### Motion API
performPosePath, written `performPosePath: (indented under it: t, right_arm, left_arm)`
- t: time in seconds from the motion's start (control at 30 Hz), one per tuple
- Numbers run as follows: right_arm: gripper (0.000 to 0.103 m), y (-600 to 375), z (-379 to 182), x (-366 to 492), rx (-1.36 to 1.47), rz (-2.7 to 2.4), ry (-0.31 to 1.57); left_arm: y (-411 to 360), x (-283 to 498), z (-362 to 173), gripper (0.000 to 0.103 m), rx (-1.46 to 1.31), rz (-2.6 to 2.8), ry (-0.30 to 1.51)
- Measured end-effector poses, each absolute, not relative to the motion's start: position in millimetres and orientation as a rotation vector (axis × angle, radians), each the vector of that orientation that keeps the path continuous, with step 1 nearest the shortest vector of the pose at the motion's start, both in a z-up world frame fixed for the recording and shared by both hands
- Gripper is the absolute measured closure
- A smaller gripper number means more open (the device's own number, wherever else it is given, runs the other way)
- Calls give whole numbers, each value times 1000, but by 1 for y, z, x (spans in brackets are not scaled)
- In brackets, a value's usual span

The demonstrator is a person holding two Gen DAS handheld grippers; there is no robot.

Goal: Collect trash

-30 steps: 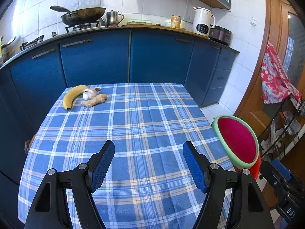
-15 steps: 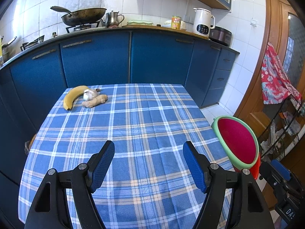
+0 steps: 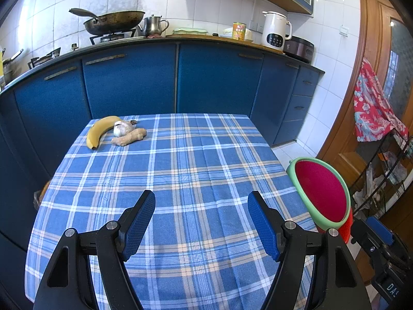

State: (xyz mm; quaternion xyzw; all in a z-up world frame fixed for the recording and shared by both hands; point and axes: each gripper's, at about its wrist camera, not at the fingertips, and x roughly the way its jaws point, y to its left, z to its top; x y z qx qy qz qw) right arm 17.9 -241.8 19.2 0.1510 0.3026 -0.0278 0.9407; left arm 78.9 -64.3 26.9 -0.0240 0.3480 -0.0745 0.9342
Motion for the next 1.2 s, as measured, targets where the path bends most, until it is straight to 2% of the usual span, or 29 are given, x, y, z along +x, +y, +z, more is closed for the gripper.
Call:
performPosePath:
  t: [1.2]
  right_arm:
    - [30,-241,19,18,306,-57,616]
  left_arm:
    - [-63,78,29,28,-53,-156,714]
